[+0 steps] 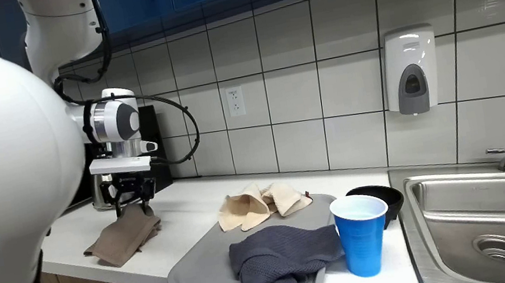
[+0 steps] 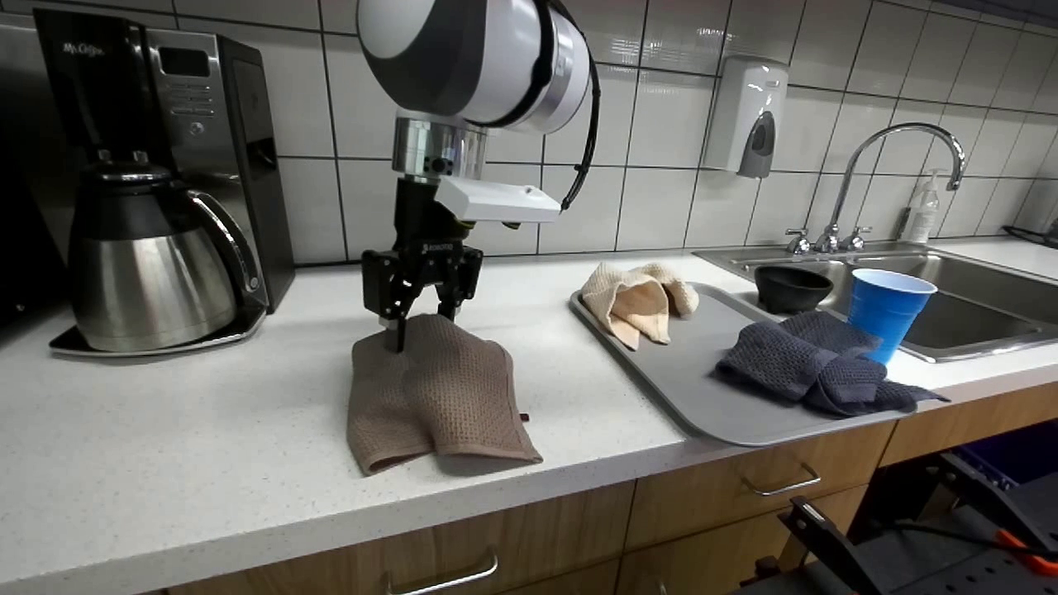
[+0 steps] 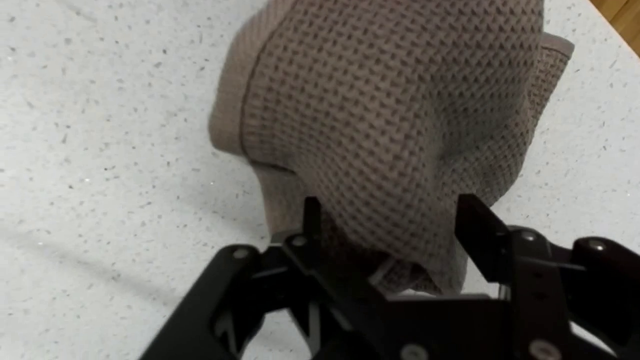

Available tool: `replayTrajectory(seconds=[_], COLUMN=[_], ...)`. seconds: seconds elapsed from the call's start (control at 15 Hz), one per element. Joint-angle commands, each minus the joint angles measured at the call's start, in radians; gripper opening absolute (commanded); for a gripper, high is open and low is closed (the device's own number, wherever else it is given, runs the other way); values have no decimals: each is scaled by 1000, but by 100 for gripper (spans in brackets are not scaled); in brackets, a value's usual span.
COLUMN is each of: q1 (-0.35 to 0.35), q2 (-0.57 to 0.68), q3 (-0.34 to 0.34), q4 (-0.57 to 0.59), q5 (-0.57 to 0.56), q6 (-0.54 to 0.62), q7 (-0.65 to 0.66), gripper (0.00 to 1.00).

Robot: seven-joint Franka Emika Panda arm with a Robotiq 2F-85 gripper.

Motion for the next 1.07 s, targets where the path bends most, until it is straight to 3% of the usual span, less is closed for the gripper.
replayTrajectory(seconds=[0.0, 1.0], q1=[-19, -134], q2=[-35, -261], q3=[7, -3], q4=[-4, -178], q5=[-6, 87], q6=[-10, 16], q7=[22, -19], gripper=[99, 100])
